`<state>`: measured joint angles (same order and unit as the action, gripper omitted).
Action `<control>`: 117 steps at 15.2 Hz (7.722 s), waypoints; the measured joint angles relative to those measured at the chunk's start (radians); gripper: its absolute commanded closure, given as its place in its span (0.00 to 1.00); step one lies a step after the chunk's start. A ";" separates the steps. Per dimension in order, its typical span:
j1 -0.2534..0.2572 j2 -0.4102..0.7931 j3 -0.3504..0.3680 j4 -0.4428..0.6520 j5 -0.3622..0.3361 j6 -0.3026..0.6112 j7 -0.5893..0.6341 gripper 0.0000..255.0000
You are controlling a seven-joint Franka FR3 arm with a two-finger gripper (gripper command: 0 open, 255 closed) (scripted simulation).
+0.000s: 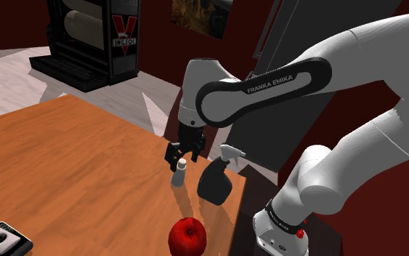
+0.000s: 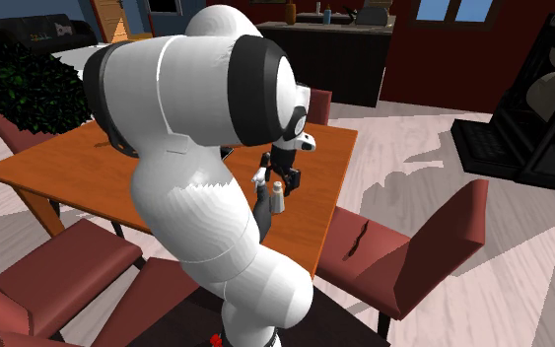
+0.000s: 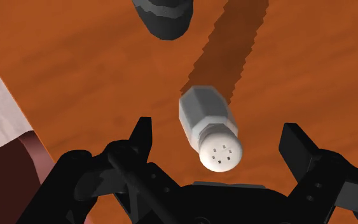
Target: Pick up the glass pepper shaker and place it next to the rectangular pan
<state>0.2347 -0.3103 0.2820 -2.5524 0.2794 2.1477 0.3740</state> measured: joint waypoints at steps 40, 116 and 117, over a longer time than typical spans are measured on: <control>-0.005 -0.122 -0.033 0.188 -0.023 -0.307 0.035 1.00; 0.309 0.834 0.242 0.986 -0.370 -0.122 0.714 1.00; 0.309 0.834 0.242 0.985 -0.370 -0.122 0.714 1.00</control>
<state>0.5434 0.5235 0.5244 -1.5669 -0.0910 2.0256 1.0879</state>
